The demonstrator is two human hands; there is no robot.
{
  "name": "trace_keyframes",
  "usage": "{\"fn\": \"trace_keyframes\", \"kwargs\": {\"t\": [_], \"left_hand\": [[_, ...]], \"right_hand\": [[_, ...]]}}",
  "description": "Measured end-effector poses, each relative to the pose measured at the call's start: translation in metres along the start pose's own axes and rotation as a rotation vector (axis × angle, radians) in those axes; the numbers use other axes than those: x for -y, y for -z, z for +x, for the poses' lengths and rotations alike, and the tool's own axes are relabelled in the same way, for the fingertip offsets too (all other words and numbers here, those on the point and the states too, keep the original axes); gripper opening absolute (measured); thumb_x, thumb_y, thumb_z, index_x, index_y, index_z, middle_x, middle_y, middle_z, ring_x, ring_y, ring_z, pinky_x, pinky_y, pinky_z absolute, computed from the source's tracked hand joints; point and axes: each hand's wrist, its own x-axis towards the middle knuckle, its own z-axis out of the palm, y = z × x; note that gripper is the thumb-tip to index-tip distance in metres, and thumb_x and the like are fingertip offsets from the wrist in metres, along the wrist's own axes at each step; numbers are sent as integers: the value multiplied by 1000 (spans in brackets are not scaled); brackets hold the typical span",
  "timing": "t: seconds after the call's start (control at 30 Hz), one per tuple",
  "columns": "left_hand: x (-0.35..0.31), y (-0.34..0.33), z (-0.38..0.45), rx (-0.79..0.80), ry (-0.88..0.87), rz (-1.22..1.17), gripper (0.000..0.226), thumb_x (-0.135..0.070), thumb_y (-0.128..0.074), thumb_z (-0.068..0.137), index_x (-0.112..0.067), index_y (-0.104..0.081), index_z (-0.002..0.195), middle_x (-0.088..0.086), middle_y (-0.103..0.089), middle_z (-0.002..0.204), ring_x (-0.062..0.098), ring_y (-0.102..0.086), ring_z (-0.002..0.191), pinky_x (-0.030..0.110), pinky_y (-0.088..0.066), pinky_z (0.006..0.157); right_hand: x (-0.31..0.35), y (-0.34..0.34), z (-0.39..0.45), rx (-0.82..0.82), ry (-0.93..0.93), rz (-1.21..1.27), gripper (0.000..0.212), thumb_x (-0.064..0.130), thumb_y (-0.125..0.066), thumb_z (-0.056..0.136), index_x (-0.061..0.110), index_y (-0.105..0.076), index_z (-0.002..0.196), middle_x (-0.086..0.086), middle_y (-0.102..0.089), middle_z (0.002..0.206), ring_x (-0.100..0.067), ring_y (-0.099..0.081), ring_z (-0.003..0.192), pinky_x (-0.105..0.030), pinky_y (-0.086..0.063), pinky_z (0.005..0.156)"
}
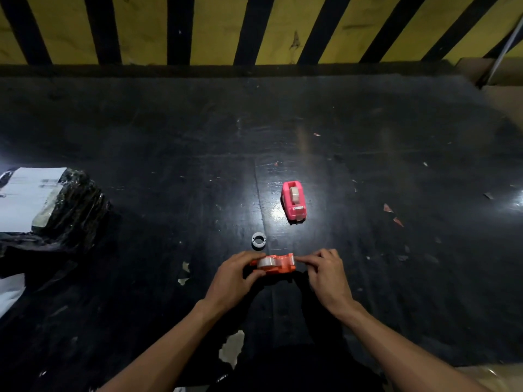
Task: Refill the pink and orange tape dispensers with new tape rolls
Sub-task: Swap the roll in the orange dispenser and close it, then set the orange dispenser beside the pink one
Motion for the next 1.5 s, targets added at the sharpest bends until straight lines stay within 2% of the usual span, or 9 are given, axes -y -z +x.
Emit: {"fn": "trace_keyframes", "kwargs": {"t": [0.3,0.47,0.6,0.73,0.83,0.97,1.13,1.27,1.5], "left_hand": [[-3,0,-1,-23,2,-20,38,-28,-79,80,-27,-70,117,-11,-72,114,5,-66,104,33,-54,93],[-3,-1,0,-36,15,-41,38,-24,-81,79,-25,-71,116,-10,-73,112,4,-67,102,29,-55,92],[-6,-2,-2,-54,10,-65,39,-20,-81,79,-23,-71,117,-8,-73,113,5,-67,102,29,-55,93],[-6,3,-4,11,-18,-52,41,-23,-75,85,-23,-66,126,-9,-67,125,2,-61,114,27,-51,101],[-5,6,-10,49,-25,-97,47,-19,-62,93,-24,-54,139,-10,-48,144,-1,-45,134,13,-34,111],[13,6,-6,-104,52,119,52,-22,-51,95,-21,-45,147,1,-42,156,16,-35,146,38,-32,118],[32,9,12,-53,198,412,58,-35,-41,103,-22,-23,157,2,-16,167,22,-5,155,51,-11,124],[37,5,17,5,240,570,63,-48,-20,99,-23,-19,158,2,-12,168,23,-3,155,52,-6,125],[38,3,17,-2,250,612,61,-49,-23,100,-24,-21,157,2,-15,167,23,-5,155,53,-11,124]], "right_hand": [[26,-20,-15,3,-460,333,52,-4,-49,79,34,-74,105,-8,-52,105,-29,-51,101,-43,-47,98],[32,-27,-18,133,-591,584,72,-5,-40,70,55,-69,97,5,-73,100,-16,-64,94,-35,-53,93],[51,2,-14,274,-603,805,57,-18,-37,85,27,-71,96,7,-72,75,7,-63,58,-8,-49,54],[46,16,-3,384,-661,813,46,-16,-36,83,11,-69,103,3,-66,55,0,-54,40,-14,-41,40],[38,13,7,191,-494,496,47,-5,-46,86,15,-59,126,-7,-62,102,-13,-59,80,-19,-46,70],[35,11,21,278,55,109,57,15,-59,83,22,-46,138,-4,-51,127,-17,-49,117,-26,-39,103],[47,-4,28,508,385,-324,72,32,-62,82,28,-28,146,-1,-45,141,-24,-40,130,-39,-32,104],[50,-11,36,471,415,-301,55,31,-61,84,28,-42,136,-4,-57,125,-28,-53,116,-41,-44,92],[63,-3,95,307,32,107,52,41,-69,78,23,-50,122,-9,-64,114,-25,-62,99,-44,-53,87]]}}
